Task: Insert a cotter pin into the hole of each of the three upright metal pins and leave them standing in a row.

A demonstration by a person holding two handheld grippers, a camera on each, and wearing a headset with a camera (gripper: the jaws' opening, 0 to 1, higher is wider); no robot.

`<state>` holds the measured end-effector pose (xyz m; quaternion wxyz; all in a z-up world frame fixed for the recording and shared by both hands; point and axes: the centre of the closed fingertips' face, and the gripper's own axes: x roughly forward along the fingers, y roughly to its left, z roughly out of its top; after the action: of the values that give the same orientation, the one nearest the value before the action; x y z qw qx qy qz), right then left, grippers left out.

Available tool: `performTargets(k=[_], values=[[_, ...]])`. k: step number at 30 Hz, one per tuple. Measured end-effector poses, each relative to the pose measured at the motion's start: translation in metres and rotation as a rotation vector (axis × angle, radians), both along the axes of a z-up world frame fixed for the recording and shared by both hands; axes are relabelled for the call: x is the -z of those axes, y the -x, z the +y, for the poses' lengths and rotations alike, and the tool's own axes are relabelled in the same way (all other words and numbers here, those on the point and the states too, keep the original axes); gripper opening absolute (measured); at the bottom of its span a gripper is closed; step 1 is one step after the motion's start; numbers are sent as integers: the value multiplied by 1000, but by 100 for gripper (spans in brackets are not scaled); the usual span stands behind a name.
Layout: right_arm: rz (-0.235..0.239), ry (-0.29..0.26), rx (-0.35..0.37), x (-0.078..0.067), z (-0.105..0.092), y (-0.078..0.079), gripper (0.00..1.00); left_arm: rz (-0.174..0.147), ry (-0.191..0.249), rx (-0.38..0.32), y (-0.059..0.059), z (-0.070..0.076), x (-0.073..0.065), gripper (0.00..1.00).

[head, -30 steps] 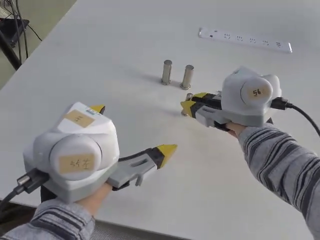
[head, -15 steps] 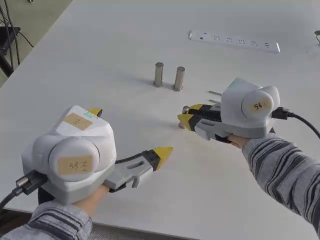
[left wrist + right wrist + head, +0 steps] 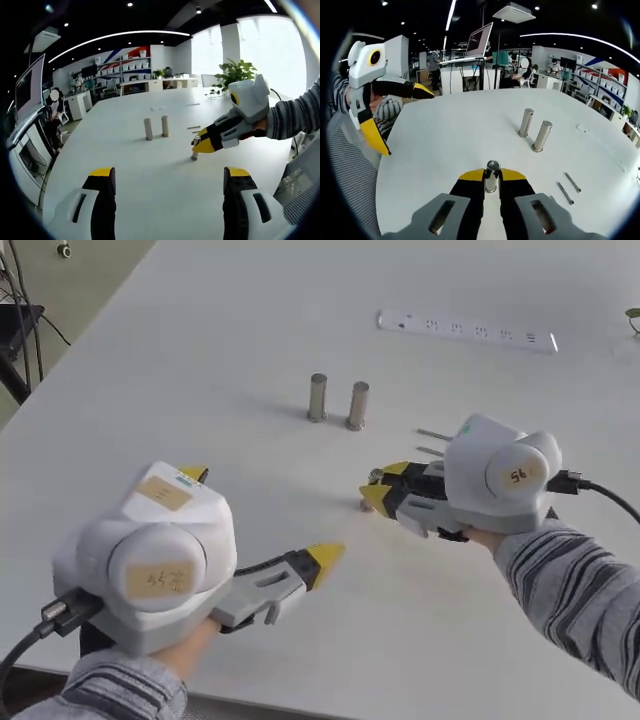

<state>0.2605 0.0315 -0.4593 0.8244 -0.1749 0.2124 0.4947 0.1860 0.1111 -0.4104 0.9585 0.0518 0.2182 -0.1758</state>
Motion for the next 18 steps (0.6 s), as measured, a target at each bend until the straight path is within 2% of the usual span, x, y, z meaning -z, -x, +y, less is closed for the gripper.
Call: performTargets(k=[4, 6, 10, 15, 18], values=[[-14, 24, -4, 3, -1, -1, 9, -2, -10, 3, 0, 0, 0, 88], [-13, 17, -9, 3, -1, 0, 14, -1, -10, 3, 0, 0, 0, 87], [-7, 8, 5, 0, -5, -2, 19, 1, -10, 0, 0, 1, 0, 87], [13, 6, 14, -4, -16, 0, 25, 1, -3, -4, 0, 2, 0, 87], [24, 32, -3, -2, -27, 4, 28, 4, -2, -7, 0, 2, 1, 87]])
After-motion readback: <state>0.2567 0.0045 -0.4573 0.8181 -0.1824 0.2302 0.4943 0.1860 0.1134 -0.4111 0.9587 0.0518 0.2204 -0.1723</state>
